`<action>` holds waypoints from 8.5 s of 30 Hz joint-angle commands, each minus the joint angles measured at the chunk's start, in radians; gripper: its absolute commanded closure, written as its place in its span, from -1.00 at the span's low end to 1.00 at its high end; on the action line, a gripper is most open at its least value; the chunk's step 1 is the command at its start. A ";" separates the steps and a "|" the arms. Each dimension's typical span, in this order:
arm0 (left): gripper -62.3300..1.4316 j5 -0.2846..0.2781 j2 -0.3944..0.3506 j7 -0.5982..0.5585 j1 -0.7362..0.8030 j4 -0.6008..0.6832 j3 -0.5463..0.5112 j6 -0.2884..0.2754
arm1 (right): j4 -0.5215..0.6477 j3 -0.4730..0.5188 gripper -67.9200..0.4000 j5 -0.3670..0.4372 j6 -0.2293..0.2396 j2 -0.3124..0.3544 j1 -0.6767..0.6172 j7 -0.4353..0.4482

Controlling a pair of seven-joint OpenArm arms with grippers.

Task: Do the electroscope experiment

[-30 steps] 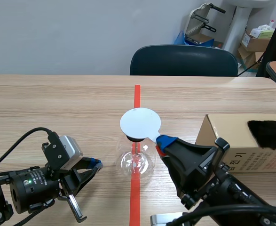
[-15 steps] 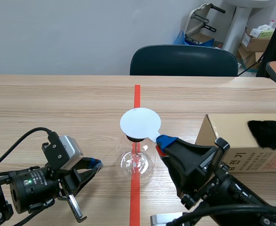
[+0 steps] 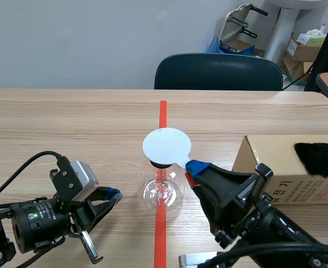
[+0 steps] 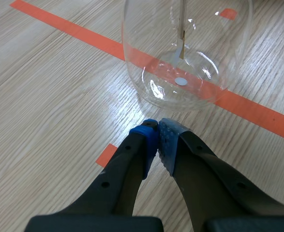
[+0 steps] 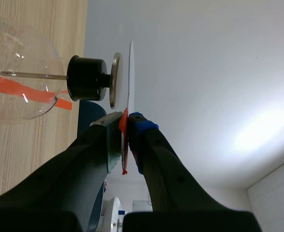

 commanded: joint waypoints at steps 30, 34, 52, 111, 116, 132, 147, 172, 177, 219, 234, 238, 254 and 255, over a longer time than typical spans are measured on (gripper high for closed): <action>0.87 0.000 0.006 -0.013 0.000 0.015 -0.005 0.003 | 0.014 0.003 0.96 0.008 -0.011 0.002 0.012 -0.075; 0.87 0.000 0.006 -0.013 0.000 0.015 -0.005 0.003 | 0.014 0.004 0.96 0.013 -0.011 0.002 0.012 -0.184; 0.87 0.000 0.006 -0.014 0.003 0.015 -0.005 0.003 | 0.014 0.004 0.96 0.049 -0.011 0.002 0.012 -0.626; 0.87 0.001 0.005 -0.013 0.014 0.014 -0.005 0.006 | 0.014 0.003 0.96 0.034 -0.010 0.002 0.012 0.000; 0.87 0.001 0.011 -0.020 0.014 0.014 -0.005 0.006 | 0.014 0.003 0.96 0.034 -0.010 0.002 0.012 0.000; 0.87 0.001 0.019 -0.014 0.014 0.014 -0.005 0.006 | 0.014 0.004 0.96 0.042 -0.010 0.002 0.012 -0.254; 0.87 0.001 0.020 -0.022 0.014 0.014 -0.005 0.005 | 0.014 0.004 0.96 0.042 -0.010 0.002 0.012 -0.590; 0.87 0.001 0.019 -0.016 0.014 0.014 -0.005 0.005 | 0.014 0.003 0.96 0.034 -0.010 0.002 0.011 -0.309; 0.87 0.001 0.019 -0.017 0.014 0.014 -0.005 0.006 | 0.014 0.003 0.96 0.011 -0.010 0.002 0.012 -0.203; 0.87 0.001 0.016 -0.014 0.014 0.014 -0.005 0.006 | 0.014 0.003 0.96 -0.007 -0.010 0.002 0.012 -0.038; 0.87 0.000 0.017 -0.014 0.014 0.014 -0.005 0.005 | 0.014 0.004 0.96 -0.003 -0.010 0.003 0.012 -0.428; 0.87 0.000 0.016 -0.014 0.014 0.014 -0.005 0.005 | 0.014 0.004 0.96 -0.003 -0.010 0.003 0.011 -0.515; 0.87 0.000 0.017 -0.014 0.014 0.014 -0.005 0.005 | 0.014 0.004 0.96 -0.004 -0.010 0.003 0.011 -0.641; 0.87 0.000 0.016 -0.014 0.014 0.014 -0.005 0.005 | 0.014 0.004 0.96 -0.004 -0.010 0.003 0.011 -0.641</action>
